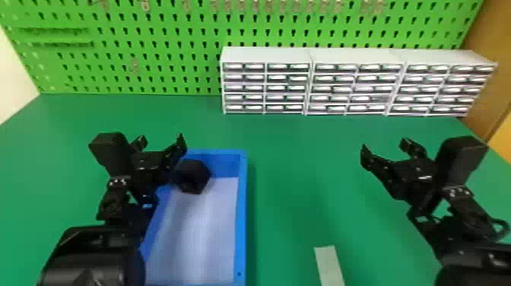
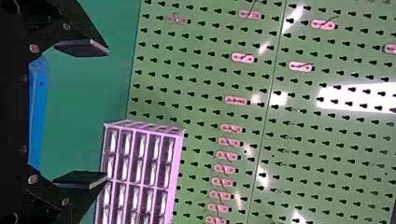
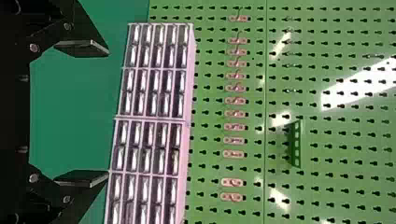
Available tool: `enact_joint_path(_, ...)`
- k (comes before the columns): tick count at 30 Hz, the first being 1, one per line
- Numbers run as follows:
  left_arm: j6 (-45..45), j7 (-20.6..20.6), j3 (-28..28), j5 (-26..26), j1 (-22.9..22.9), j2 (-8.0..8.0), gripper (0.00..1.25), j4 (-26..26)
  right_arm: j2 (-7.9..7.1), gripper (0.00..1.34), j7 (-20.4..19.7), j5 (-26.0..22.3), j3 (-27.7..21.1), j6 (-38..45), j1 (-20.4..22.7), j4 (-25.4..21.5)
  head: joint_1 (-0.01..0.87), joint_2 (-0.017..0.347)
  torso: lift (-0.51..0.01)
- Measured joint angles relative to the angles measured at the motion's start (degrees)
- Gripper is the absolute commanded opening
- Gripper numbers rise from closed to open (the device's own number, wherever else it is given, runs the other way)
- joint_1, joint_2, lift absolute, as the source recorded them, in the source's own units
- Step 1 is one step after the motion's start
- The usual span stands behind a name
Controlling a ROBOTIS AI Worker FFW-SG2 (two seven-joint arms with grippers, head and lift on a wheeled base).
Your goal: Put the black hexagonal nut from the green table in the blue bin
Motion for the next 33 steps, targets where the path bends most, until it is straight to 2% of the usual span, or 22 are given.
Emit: enact_joint_path(33, -0.1, 0.0, -0.32, 0.55, 0.1, 0.0, 0.93, 0.07, 0.0, 0.99, 0.0, -0.44, 0.45, -0.07, 0.53, 0.12, 0.686, 0.051, -0.097)
